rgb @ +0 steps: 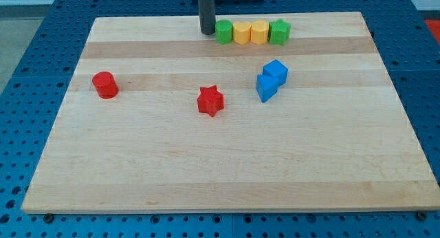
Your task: Move the arm towards the blue cube
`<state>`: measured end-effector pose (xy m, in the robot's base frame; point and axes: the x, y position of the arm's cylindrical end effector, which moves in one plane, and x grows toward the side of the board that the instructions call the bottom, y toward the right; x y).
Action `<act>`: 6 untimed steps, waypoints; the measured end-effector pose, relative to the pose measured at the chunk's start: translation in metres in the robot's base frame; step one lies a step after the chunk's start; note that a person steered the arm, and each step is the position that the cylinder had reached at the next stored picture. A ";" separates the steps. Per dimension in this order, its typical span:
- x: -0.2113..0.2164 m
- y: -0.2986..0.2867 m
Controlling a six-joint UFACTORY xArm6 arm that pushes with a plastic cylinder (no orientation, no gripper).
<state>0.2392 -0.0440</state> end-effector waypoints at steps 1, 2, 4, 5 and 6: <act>0.015 -0.011; 0.042 -0.027; 0.092 0.017; 0.092 0.079; 0.092 0.123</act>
